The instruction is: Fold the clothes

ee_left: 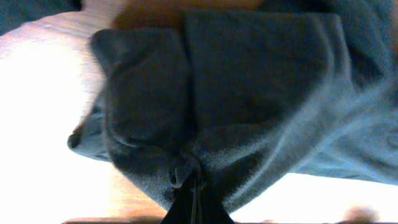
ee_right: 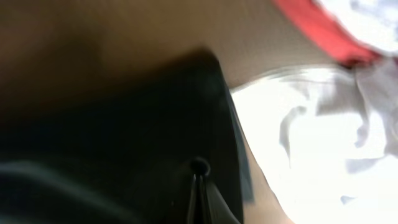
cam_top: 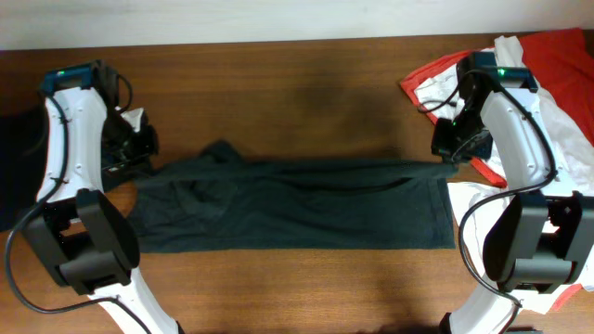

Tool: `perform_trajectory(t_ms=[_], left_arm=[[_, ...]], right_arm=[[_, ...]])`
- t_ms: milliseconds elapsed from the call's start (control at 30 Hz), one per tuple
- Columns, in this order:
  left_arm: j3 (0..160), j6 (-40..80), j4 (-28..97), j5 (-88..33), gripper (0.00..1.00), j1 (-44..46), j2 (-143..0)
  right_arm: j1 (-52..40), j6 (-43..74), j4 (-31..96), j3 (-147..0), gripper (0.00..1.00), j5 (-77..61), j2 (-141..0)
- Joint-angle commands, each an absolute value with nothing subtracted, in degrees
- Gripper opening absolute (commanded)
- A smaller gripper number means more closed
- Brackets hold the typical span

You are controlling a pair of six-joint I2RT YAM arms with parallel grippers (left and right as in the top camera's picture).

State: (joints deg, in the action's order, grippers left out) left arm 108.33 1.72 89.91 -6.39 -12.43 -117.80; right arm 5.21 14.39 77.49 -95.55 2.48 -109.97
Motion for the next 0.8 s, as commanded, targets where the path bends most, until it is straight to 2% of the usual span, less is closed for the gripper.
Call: perform_trajectory(t_ms=[0,100,367,400,433,467,500,533,700,767], left_arm=[[108.44,2.15,91.64,-4.43,0.0,-16.6,-116.2],[104.66,5.67,91.74,-1.28,0.0,-19.57,-116.22],[91.74,7.07,89.67,3.36,0.0,-19.55,-116.22],[91.74,7.05,89.8,3.77,0.0,-19.55,-116.22],[91.74,7.05,89.93,4.03,0.0,-19.53,-116.22],[91.74,7.05,90.32,4.14,0.05,-19.62,-116.22],[91.74,7.03,90.3,4.16,0.17,-19.62,-116.22],[91.74,7.03,90.28,4.14,0.21,-19.62,-116.22],[95.96,5.91,88.95,-0.78,0.23,-18.35,-114.8],[97.21,4.36,83.68,-7.31,0.23,-13.3,-111.09]], right_arm=[[5.39,13.56,82.65,-95.79,0.04,9.37,-109.56],[5.39,13.52,84.88,-94.96,0.04,9.93,-109.71],[5.37,13.34,82.72,-84.44,0.04,9.89,-109.75],[5.39,13.34,82.74,-83.79,0.06,9.91,-109.75],[5.39,13.32,82.76,-83.35,0.3,9.91,-109.75],[5.39,13.32,82.7,-82.81,0.32,9.93,-109.78],[5.39,13.32,82.7,-82.76,0.32,9.93,-109.78],[5.39,13.34,82.67,-82.76,0.33,9.93,-109.78],[5.39,13.34,81.14,-82.74,0.39,9.67,-109.78],[5.39,13.34,80.4,-82.7,0.4,9.37,-109.78]])
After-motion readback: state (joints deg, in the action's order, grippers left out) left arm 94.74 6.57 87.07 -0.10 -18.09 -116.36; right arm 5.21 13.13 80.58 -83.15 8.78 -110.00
